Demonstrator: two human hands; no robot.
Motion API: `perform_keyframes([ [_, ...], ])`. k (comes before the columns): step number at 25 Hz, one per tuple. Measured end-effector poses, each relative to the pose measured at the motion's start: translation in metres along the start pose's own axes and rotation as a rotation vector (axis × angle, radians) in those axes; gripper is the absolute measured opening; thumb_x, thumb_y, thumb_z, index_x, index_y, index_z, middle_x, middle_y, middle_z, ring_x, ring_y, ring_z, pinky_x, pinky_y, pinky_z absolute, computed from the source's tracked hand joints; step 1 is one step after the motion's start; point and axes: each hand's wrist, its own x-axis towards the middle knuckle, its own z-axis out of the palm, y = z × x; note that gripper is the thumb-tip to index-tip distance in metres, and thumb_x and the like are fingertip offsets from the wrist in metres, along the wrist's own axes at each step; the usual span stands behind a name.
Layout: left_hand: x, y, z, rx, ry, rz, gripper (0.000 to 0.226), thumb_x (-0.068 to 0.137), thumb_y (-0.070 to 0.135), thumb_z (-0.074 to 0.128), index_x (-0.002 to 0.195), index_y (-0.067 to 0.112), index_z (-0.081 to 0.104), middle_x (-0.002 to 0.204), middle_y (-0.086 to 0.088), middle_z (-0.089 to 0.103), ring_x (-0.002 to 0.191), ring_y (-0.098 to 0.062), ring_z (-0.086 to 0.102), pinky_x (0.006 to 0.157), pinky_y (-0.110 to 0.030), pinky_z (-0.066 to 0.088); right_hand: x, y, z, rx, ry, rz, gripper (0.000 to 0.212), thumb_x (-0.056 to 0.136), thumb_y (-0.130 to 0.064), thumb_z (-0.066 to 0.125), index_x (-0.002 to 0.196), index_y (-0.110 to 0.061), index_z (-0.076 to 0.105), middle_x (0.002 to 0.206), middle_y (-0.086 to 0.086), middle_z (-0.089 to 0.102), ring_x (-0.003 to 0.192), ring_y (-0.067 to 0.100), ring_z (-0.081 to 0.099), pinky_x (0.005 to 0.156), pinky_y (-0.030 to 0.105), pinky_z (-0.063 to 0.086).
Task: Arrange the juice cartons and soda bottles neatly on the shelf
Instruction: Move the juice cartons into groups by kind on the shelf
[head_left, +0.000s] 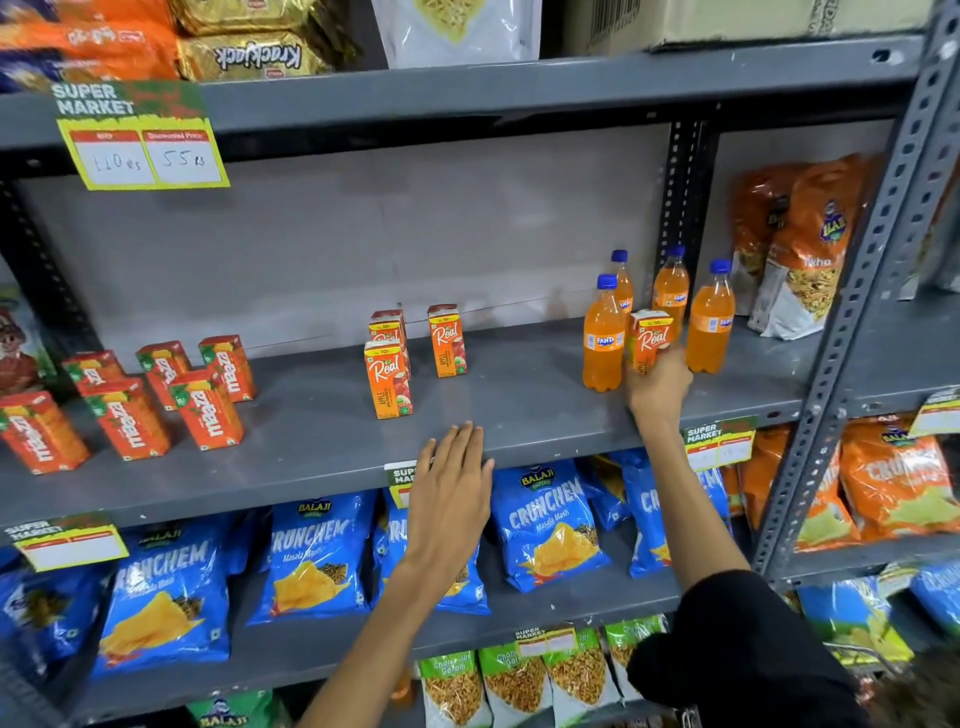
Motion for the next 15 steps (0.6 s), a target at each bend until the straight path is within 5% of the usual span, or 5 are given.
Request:
perform_keyframes([
  [7,-0.003,-0.004,-0.003,-0.078,0.057,-0.027,0.047,0.102,0.035,0.045,0.137,0.007,0.059,0.139,-0.009,0.063,0.13,-0.024,0.057,0.112,-0.046,0.043,-0.079,-0.01,-0.027,0.088,0.048,0.008,0.051,0.07,-0.02,0.083,0.109,-0.012,0.05,0.106,0.01,0.064,0.097,0.027,0.064,0.084,0.043,0.055],
  [15,-0.014,-0.042,-0.007,-0.072,0.094,-0.067,0.049,0.101,0.034,0.033,0.133,0.009,0.062,0.136,-0.008,0.065,0.127,-0.024,0.06,0.111,-0.047,0.044,-0.14,-0.073,0.033,0.124,-0.309,-0.106,0.052,0.073,-0.021,0.086,0.107,-0.018,0.046,0.108,0.004,0.065,0.097,0.018,0.065,0.084,0.034,0.055],
])
